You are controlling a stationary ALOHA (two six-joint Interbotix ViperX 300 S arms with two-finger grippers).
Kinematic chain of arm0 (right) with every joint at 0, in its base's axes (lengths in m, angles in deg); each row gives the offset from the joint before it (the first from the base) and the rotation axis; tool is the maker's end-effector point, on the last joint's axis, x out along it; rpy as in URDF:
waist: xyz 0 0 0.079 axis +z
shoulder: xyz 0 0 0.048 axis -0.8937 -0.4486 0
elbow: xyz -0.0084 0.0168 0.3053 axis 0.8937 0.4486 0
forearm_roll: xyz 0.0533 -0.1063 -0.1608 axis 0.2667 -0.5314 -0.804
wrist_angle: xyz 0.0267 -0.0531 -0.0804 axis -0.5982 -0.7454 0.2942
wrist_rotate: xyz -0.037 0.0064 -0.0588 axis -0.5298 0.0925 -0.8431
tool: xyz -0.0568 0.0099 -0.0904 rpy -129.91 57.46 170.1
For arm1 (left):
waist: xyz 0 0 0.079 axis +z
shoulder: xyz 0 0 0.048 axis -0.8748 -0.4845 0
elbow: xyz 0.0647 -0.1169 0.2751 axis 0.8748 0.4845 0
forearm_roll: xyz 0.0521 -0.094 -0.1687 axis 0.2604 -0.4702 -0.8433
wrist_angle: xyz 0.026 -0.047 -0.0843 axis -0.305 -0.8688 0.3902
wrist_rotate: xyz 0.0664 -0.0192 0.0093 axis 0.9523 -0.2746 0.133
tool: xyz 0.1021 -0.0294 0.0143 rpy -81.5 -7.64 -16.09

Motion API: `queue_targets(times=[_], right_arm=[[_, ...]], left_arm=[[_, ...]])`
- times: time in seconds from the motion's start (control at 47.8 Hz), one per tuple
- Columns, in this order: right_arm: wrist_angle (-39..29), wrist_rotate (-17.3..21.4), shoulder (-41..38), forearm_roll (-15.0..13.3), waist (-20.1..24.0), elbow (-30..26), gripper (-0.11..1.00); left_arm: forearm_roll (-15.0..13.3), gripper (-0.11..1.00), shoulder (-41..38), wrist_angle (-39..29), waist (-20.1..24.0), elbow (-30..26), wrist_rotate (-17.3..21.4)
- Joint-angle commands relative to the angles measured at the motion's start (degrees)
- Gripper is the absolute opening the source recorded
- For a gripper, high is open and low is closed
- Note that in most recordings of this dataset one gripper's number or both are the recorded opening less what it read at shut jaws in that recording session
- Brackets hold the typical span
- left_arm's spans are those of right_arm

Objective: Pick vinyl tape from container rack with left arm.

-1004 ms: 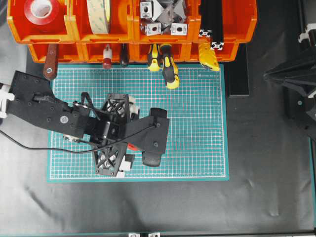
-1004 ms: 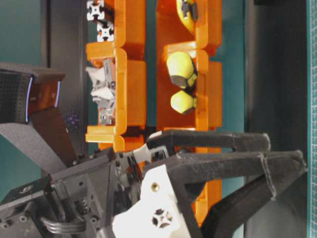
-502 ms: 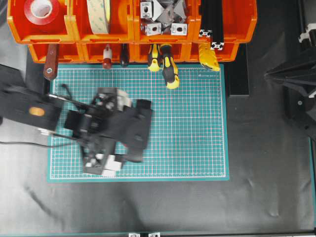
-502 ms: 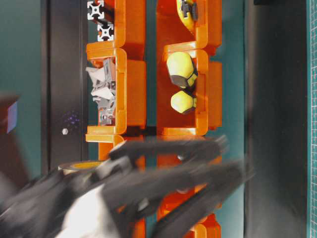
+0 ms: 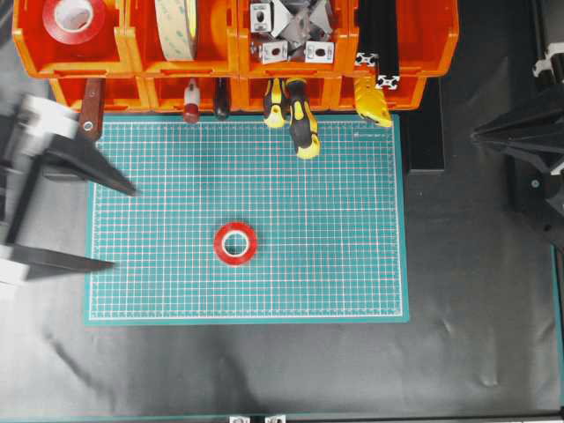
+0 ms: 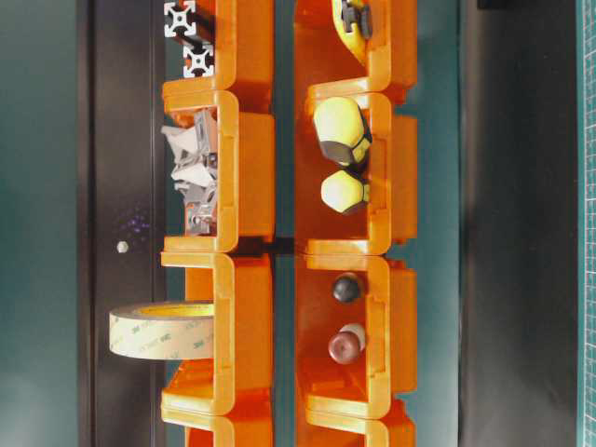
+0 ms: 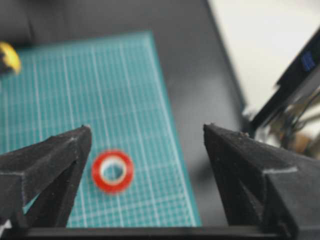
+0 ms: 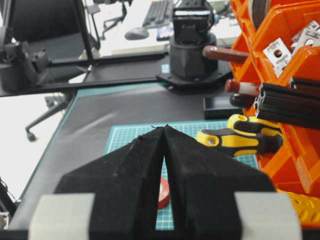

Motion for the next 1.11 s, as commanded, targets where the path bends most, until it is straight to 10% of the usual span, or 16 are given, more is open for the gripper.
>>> queue_targets(times=[0.0, 0.355, 1.087], right_arm=[[0.00, 0.09, -0.26, 0.09, 0.09, -1.85, 0.00], [0.26, 0.09, -0.35, 0.09, 0.09, -1.67, 0.00], [0.26, 0.88, -0.26, 0.18, 0.62, -0.35, 0.00]], left_arm=[[-0.09, 0.86, 7.29, 2.81, 0.00, 2.90, -0.26], [-0.44, 0.86, 22.06, 3.87, 0.09, 11.95, -2.72], [-0.44, 0.86, 27.95, 7.21, 5.80, 17.49, -1.41]])
